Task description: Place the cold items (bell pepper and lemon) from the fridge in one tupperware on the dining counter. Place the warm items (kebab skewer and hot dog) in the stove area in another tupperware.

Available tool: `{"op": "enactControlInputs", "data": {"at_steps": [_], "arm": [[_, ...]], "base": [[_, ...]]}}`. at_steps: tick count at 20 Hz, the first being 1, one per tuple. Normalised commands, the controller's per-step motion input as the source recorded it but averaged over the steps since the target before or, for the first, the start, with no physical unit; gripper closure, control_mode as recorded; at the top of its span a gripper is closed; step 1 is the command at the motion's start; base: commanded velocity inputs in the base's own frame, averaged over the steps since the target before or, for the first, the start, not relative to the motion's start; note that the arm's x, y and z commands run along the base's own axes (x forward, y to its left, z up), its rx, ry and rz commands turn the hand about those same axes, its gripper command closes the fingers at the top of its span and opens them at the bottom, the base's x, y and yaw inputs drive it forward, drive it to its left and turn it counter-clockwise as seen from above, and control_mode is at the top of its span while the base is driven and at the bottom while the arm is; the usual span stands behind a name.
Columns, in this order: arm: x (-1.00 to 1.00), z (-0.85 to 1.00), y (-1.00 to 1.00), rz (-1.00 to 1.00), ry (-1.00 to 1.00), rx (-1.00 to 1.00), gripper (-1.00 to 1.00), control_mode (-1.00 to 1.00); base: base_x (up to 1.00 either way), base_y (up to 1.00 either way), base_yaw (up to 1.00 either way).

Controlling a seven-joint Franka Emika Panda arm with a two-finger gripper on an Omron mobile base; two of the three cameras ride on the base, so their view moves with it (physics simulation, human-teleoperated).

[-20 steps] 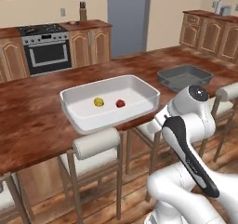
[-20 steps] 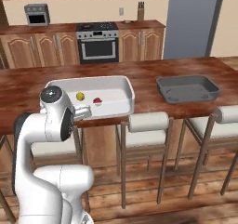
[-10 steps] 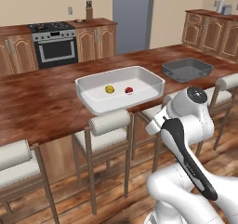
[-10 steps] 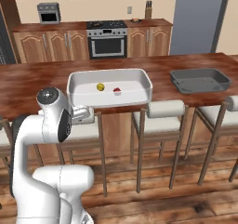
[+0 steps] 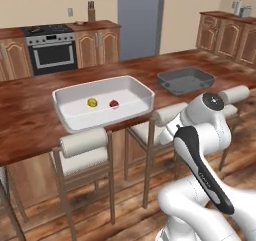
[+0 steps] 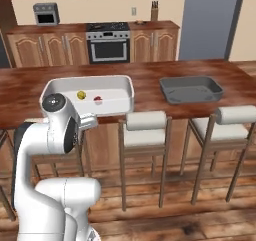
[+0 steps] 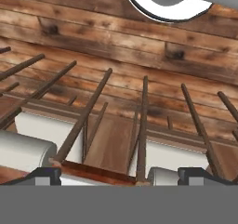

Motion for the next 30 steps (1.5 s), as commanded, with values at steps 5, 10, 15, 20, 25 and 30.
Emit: {"op": "enactControlInputs", "data": {"at_steps": [5, 10, 15, 20, 25, 30], "arm": [[0.00, 0.00, 0.00, 0.00, 0.00, 0.00, -1.00, 1.00], [0.00, 0.00, 0.00, 0.00, 0.00, 0.00, -1.00, 1.00], [0.00, 0.00, 0.00, 0.00, 0.00, 0.00, -1.00, 1.00], [0.00, 0.00, 0.00, 0.00, 0.00, 0.00, -1.00, 1.00], [0.00, 0.00, 0.00, 0.00, 0.00, 0.00, -1.00, 1.00], [0.00, 0.00, 0.00, 0.00, 0.00, 0.00, -1.00, 1.00]], "base": [[0.47, -1.00, 0.23], [0.49, -1.00, 0.32], [0.49, -0.96, 0.38], [0.60, -0.91, 0.39], [0.60, -1.00, 0.37], [-0.30, -1.00, 0.20]]}}
